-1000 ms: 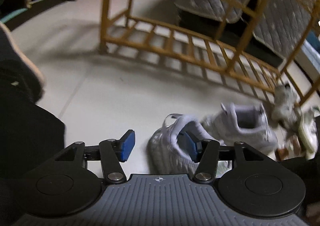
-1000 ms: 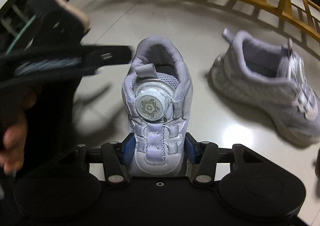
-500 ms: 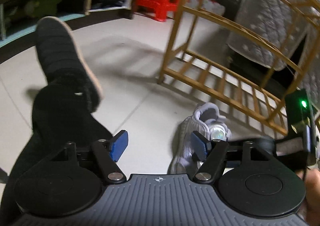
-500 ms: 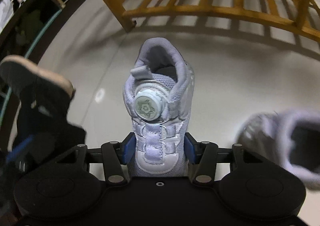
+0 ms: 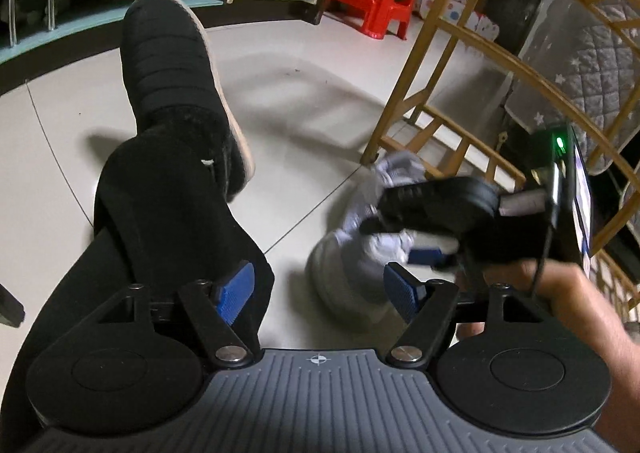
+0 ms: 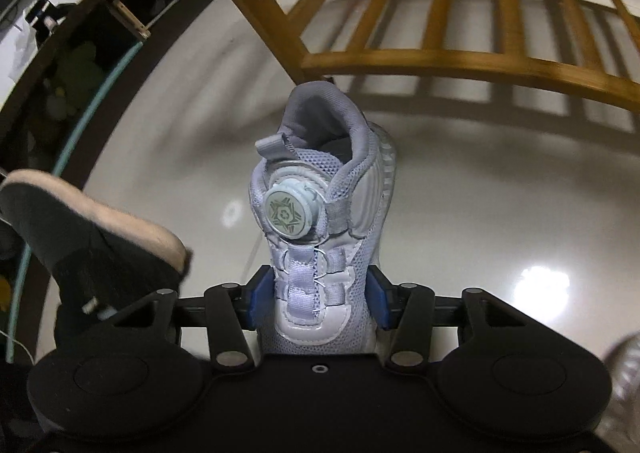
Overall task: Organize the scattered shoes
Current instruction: 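Carry the sneaker in the right tool and set it upright by the rack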
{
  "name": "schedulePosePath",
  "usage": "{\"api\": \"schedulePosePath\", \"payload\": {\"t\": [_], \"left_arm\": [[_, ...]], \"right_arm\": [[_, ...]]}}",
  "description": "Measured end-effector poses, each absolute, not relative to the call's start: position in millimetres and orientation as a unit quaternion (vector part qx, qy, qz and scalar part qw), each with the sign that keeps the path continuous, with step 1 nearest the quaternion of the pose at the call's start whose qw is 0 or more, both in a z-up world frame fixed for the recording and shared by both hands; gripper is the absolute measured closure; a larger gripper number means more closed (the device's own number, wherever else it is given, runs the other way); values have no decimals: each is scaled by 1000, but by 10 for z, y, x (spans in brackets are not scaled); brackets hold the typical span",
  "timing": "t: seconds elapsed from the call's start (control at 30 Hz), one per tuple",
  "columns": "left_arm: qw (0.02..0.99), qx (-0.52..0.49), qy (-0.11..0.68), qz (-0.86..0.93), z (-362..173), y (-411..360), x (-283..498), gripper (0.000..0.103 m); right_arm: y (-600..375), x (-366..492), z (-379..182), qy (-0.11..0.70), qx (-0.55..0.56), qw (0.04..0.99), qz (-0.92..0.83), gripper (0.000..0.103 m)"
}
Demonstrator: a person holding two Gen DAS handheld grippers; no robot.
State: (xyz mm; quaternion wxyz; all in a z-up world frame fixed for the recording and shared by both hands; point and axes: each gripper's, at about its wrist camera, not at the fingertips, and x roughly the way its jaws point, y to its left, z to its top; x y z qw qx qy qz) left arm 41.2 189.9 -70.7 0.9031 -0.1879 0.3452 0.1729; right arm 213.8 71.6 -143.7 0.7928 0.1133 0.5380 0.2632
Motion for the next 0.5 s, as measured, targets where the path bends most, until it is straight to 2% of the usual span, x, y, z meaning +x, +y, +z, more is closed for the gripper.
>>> {"api": "schedulePosePath", "payload": {"t": [0.27,0.4,0.5], "left_arm": [[907,-157,359,155,-742,1745,462,30],[911,-123,375,118,-779,1562,490,30],[912,-91,390,90,-832,1396,520,30]], "right_arm": [[266,1925,-1084,518,132,795,287,49],[-217,1674,-684,488,81,826,271,49],[-570,1455,-489,461,24,855,237,44]]}}
